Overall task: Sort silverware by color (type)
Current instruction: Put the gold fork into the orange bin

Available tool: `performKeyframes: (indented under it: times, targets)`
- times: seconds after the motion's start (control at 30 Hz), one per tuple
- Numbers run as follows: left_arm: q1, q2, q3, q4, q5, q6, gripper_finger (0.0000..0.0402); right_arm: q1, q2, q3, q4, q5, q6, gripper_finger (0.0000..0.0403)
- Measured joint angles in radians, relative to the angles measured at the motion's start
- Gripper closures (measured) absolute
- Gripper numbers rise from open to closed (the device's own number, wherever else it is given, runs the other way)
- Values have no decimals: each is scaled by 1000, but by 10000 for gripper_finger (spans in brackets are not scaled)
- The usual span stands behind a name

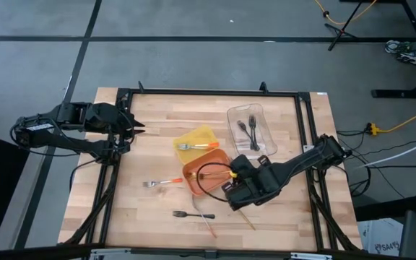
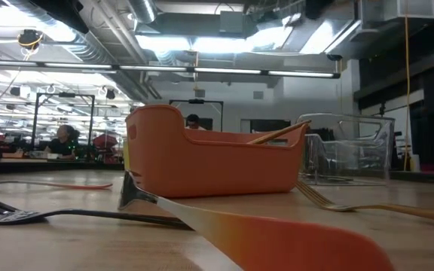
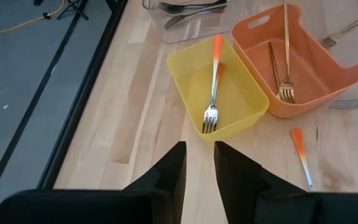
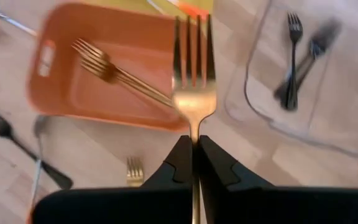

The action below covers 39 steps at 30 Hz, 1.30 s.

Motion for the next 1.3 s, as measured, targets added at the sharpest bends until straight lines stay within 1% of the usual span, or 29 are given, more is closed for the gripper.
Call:
performKeyframes:
  times: [0.27, 0.67, 1.0, 1.3]
  targets:
    - [0, 0, 0, 0, 0, -1, 324, -14, 0, 90, 0, 36, -171, 402]
    - [0, 0, 0, 0, 0, -2, 324, -34, -3, 193, 0, 38, -426, 402]
    - [0, 0, 0, 0, 0, -3, 324, -68, -69, 203, 0, 64, -595, 402]
    - [0, 0, 0, 0, 0, -3, 324, -150, -123, 203, 0, 83, -803, 402]
